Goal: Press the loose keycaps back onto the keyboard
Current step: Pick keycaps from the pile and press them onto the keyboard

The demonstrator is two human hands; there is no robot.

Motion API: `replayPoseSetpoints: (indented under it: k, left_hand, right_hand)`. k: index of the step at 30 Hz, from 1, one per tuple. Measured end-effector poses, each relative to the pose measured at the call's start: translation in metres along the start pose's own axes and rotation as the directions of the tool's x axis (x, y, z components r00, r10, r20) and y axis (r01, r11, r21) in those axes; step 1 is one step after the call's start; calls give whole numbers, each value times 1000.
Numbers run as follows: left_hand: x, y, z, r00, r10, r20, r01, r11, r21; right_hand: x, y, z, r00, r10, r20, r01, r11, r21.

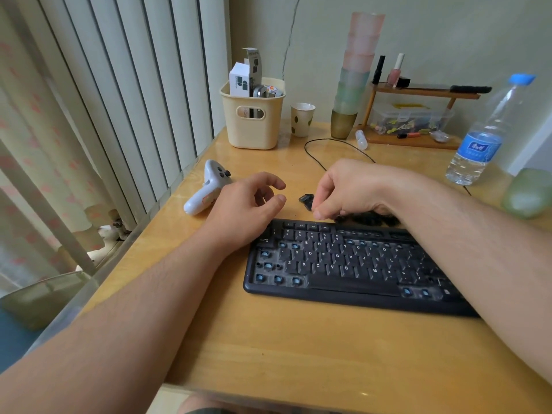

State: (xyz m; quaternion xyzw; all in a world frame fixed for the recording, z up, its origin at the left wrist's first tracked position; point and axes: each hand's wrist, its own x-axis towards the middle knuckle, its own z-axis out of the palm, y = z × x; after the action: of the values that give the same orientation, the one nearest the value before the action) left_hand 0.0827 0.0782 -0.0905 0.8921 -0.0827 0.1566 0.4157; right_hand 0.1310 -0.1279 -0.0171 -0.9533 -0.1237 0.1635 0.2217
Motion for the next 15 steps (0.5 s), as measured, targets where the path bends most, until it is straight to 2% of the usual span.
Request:
replayPoseSetpoints:
  k: [4, 11, 13, 15]
  left_hand:
    - [1, 0, 2, 1000, 10, 4, -10, 1000, 11]
    - [-1, 3, 5, 998, 33, 50, -36, 998, 61]
    - [1, 4, 3, 998, -24, 63, 25, 1000, -5]
    - [6, 8, -1, 985, -115, 127, 131, 983, -130]
  right_hand:
    - [-4, 4, 9, 998, -30, -48, 28, 999, -47]
    - [-10, 10, 16, 991, -74, -109, 77, 997, 31]
    - [-19, 16, 4, 972, -117, -205, 138, 987, 88]
    - [-29, 32, -12, 912, -102, -397, 191, 962, 193]
